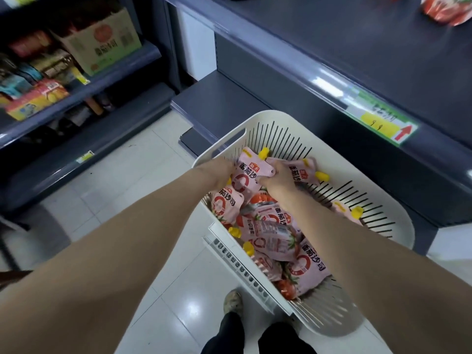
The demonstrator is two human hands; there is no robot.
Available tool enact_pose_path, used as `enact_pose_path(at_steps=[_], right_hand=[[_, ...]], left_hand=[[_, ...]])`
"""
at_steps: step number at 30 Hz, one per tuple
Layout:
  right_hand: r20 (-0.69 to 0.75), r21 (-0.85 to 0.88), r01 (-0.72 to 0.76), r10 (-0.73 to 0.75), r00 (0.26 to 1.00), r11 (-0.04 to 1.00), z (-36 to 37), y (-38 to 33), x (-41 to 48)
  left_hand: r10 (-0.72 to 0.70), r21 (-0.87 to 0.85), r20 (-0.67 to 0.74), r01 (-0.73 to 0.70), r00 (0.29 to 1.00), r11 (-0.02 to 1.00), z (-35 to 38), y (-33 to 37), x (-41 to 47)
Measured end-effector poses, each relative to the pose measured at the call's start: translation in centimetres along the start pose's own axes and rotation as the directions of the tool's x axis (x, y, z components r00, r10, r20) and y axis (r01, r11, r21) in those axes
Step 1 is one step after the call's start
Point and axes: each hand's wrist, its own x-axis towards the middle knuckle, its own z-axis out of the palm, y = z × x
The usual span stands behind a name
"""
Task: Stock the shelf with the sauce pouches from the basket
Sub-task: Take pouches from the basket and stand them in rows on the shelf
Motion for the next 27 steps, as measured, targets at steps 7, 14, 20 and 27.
enact_pose_path(at_steps=[7,14,20,27], right_hand=[[-0.001,0.183,-0.141,0.144,0.99,0.973,0.0,-1.1,-0.5],[-0.114,0.188,0.077,-0.056,0.992,0.979,-3.7,-5.5,-4.6],[-0.355,0.018,0.308,-0.282,0.891,0.951,-11.4,-11.0,-9.1],[-0.602,-0.03,0.501,-0.416,0.681,0.865,-22.4,-18.6,-16.3]], left_hand=[[0.077,-0.101,0.017,-0.074,0.997,0.992,-0.2,-0.2,-0.2],[0.065,-0.183,-0.113,-0.085,0.991,0.979,-5.5,1.0,-3.3],[0.128,-0.27,-0.218,-0.185,0.968,0.945,-14.5,4.2,-7.6],[0.251,-0.259,-0.502,-0.421,0.828,0.87,-24.2,11.4,-11.7]])
